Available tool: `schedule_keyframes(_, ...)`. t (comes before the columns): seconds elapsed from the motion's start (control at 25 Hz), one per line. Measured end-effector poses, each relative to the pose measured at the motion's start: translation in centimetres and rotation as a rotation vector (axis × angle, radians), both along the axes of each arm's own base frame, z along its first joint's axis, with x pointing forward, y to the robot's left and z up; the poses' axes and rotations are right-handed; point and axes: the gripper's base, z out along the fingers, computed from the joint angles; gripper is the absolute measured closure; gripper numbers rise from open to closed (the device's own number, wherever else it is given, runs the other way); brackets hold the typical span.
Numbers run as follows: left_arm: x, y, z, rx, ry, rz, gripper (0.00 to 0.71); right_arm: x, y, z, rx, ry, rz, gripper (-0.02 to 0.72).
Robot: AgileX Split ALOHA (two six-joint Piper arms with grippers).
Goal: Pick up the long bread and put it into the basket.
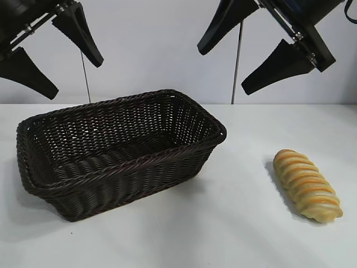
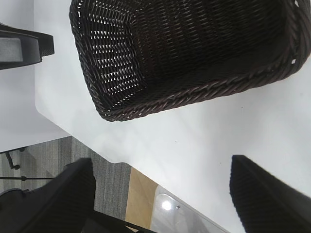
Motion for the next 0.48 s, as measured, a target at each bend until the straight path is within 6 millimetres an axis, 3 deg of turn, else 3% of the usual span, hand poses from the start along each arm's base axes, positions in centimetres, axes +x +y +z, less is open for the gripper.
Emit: schedule_keyframes(0.48,-0.22,0.40,0.83,0.015,0.020,-0.045,0.140,0.00,0.00,0.00,0.000,0.000,0.000,0.166)
